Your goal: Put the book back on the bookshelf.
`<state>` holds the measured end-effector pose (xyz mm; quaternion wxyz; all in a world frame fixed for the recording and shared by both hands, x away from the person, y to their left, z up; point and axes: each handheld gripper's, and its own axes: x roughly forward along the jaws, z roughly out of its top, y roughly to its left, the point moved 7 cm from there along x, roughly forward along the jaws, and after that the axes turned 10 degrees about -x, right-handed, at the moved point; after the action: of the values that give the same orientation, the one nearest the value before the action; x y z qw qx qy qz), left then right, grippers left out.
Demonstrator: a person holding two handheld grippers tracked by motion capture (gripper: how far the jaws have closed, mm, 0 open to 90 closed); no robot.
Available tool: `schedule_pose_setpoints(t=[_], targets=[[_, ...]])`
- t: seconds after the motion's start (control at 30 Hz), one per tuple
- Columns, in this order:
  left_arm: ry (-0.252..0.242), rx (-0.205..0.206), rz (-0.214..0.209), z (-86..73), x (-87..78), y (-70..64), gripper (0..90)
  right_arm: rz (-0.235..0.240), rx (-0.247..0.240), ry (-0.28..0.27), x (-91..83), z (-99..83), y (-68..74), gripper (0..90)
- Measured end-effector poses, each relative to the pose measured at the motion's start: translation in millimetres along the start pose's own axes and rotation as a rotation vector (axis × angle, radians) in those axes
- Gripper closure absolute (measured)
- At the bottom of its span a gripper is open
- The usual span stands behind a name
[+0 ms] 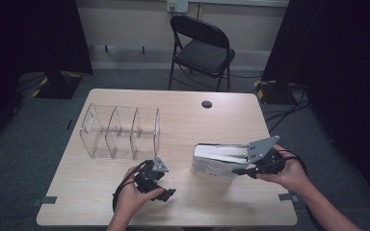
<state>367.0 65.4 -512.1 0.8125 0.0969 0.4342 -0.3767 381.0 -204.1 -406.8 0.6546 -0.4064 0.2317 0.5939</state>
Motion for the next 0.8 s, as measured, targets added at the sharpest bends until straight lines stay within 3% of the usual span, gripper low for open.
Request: schedule_pose_setpoints(t=[0.67, 0.8], targets=[[0.007, 0.011, -0.020, 0.8, -3.4, -4.5, 15.3, 0.039, -0.015, -0.018, -3.3, 4.5, 10.2, 75.0], [0.019, 0.014, -0.026, -1.5, 0.1, -7.0, 15.2, 0.066, 0.007, -0.034, -5.8, 3.0, 12.1, 75.5]])
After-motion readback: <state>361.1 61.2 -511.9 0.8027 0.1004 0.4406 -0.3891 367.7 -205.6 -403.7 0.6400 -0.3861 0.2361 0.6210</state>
